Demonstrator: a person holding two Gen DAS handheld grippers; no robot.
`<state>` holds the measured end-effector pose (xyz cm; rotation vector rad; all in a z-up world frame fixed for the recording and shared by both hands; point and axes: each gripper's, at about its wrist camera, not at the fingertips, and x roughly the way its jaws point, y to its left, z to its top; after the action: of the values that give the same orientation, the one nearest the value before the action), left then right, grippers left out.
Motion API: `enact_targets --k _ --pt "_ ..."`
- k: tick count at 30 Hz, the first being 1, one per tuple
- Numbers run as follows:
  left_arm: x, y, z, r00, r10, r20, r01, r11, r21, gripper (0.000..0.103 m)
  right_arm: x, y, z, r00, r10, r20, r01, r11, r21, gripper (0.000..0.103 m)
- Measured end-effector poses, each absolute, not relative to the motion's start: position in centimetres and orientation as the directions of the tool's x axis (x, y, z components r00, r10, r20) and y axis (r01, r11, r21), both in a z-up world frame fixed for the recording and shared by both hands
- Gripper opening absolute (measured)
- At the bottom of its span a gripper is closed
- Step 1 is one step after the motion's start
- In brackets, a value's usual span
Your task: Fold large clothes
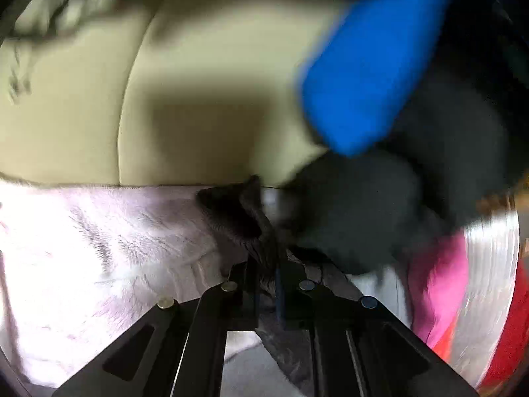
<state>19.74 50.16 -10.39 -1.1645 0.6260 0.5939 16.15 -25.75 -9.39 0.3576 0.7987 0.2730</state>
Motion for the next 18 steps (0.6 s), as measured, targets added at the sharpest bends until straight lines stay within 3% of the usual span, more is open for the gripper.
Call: enact_targets --k 7,12,18 --pt "19.0 37.1 1.8 0.834 0.072 -0.547 -0.456 0.647 -0.611 0.007 15.0 -27.8 -9.4 0.710 0.408 -0.574 -0.099 0.865 0.492 0.075" --pt "21.7 24.5 9.8 0.882 -0.098 -0.461 -0.210 0.794 -0.570 0.007 13.9 -30.3 -9.5 0.752 0.428 -0.501 -0.092 0.821 0.563 0.075" --pt "25.6 8.9 14.7 0.848 -0.291 -0.443 0.020 0.853 -0.522 0.007 12.7 -33.3 -9.8 0.803 0.432 -0.410 -0.081 0.762 0.642 0.075"
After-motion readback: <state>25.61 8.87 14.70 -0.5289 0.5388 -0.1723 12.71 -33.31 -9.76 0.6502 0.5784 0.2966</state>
